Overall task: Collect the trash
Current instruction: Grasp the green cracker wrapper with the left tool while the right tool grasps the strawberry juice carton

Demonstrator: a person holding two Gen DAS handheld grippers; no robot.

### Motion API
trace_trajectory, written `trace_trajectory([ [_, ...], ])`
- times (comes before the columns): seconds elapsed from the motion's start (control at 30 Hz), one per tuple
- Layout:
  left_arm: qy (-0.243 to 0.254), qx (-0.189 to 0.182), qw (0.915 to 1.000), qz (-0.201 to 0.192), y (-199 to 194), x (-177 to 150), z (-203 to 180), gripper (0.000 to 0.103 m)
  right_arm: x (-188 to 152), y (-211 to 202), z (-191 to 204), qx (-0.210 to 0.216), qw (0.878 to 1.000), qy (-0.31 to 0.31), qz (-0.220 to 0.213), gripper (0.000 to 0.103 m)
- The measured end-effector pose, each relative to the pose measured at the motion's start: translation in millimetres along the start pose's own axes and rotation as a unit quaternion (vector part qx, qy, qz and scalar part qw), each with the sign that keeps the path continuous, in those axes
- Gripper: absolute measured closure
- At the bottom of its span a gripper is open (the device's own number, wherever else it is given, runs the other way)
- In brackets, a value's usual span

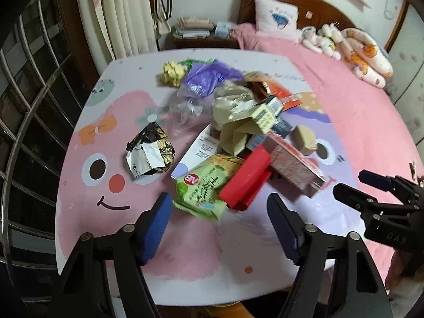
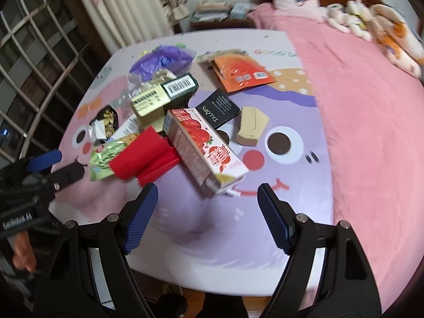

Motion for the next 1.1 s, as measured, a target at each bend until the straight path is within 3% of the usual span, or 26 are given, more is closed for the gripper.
trace_trajectory([
  [0.3,0.021,0.031,0.9975,0.060,68,6,19,0.039,6,72,-8,0.064,0.994,-0.068,0.055,0.027],
  [0.57,-0.012,0.036,0.9934,0.108,100,-17,29,0.040,-7,111,-3,0.090,0.988,-0.087,0.094,0.027],
  [0.67,-0.024,0.036,0.9917,0.121,104,-31,30,0.040,-12,120,-1,0.096,0.985,-0.098,0.100,0.029],
  [0.73,-0.029,0.039,0.9907,0.127,108,-39,30,0.040,-15,123,0,0.102,0.984,-0.101,0.102,0.037],
  [1.1,-0.028,0.028,0.9869,0.156,117,-64,10,0.044,-18,114,5,0.117,0.984,-0.098,0.090,0.046],
])
Point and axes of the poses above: each gripper's, at about its wrist camera, not at the fingertips, and y roughly the way its jaws point, z to its left, x to its top, the point moved 9 cm from there along y, roughly the way its jaws point, and after that the axes turned 15 degrees about -z, right-handed, at the moved point
